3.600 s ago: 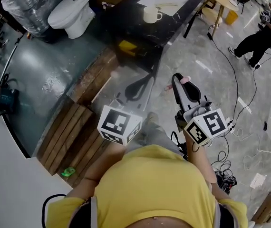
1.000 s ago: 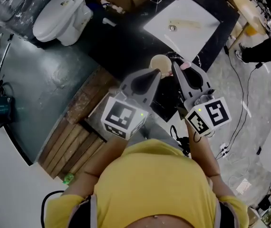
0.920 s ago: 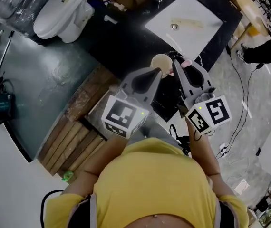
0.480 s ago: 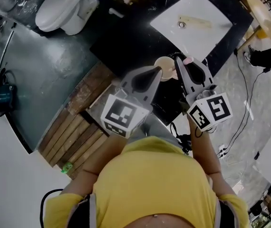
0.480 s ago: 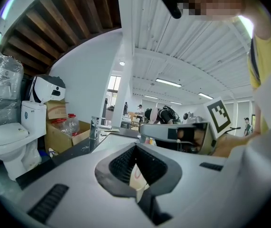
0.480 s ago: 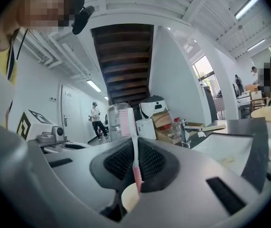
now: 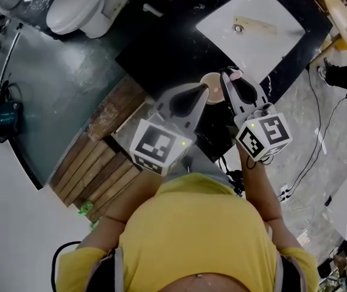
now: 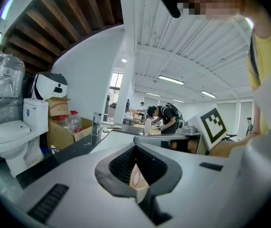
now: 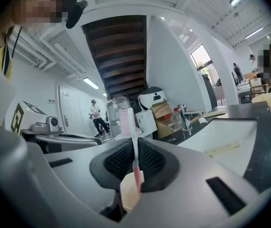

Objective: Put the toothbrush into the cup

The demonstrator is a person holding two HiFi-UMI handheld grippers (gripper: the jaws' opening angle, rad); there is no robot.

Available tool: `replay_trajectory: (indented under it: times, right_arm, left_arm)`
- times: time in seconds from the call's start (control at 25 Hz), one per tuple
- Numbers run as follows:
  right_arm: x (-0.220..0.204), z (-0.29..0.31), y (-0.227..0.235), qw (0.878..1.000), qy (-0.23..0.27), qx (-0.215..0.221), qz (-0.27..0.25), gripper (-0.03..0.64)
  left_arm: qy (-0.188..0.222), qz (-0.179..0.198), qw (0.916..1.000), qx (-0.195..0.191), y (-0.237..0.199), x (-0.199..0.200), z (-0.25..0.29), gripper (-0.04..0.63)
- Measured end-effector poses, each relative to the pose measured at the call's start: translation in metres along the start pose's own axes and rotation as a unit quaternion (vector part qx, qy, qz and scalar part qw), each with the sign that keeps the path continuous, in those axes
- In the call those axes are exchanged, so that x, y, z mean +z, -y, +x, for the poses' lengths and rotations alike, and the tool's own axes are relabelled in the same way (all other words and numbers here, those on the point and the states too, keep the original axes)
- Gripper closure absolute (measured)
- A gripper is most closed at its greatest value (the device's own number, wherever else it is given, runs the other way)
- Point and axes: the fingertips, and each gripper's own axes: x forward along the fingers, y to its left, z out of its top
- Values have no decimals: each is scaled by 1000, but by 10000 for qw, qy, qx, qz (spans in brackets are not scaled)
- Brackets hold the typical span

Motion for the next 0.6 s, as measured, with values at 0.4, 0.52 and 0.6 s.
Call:
replay_trajectory:
  times: [0.4, 0.52, 0.6]
  right_arm:
    - [-13, 9, 2, 9997, -226, 58, 73, 583]
    - [-17, 11, 2, 9996, -285, 46, 79, 583]
    - [-20, 13, 2, 9994, -332, 40, 72, 583]
  left_arm:
    - [-23, -34, 10000, 40, 0, -2, 2, 589]
    - [-29, -28, 10000, 43, -1, -2, 2, 589]
    - [-22, -17, 10000, 46, -1, -1, 2, 589]
